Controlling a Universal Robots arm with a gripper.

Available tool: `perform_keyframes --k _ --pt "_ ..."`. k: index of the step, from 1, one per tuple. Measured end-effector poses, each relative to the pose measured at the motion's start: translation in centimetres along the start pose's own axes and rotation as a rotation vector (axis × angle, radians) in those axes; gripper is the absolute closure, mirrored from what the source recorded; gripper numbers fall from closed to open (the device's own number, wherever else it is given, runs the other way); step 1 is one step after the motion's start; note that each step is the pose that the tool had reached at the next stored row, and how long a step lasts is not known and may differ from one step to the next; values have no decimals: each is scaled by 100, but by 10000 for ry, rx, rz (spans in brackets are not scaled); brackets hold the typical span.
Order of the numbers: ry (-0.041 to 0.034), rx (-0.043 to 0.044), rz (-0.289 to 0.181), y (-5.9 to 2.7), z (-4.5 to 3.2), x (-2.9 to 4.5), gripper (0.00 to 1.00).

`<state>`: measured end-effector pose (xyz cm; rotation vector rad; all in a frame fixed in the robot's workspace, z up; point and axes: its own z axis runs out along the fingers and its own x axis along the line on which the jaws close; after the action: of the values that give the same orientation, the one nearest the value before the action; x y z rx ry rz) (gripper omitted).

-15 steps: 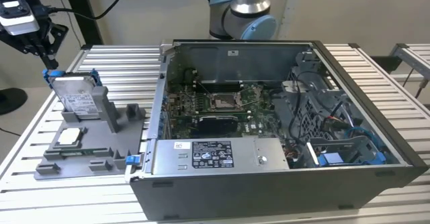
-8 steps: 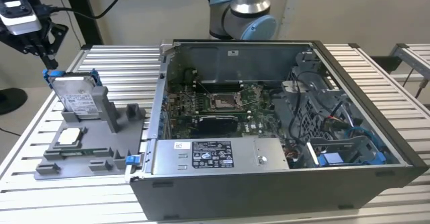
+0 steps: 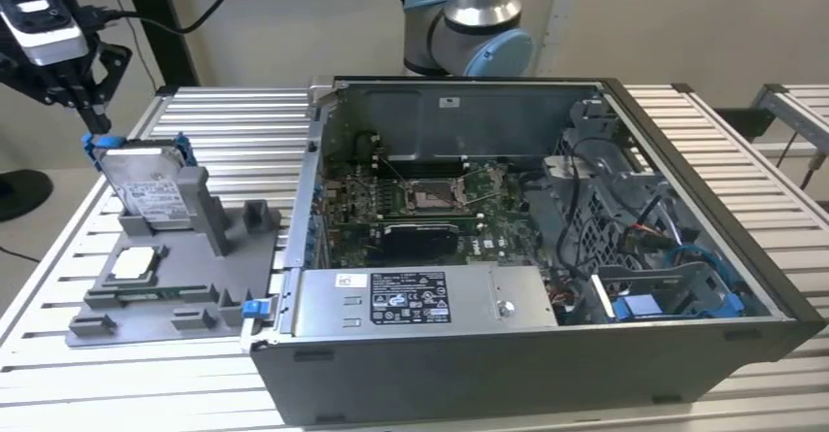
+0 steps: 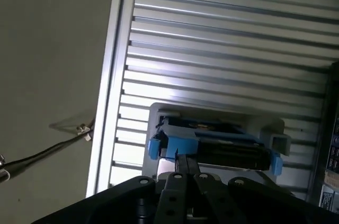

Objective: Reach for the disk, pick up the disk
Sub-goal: 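Pick up the disk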

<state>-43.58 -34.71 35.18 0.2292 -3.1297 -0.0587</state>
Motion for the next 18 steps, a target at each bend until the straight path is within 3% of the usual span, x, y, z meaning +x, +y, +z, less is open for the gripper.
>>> perform_keyframes --k 18 --pt "82 1 -2191 0 -2 0 100"
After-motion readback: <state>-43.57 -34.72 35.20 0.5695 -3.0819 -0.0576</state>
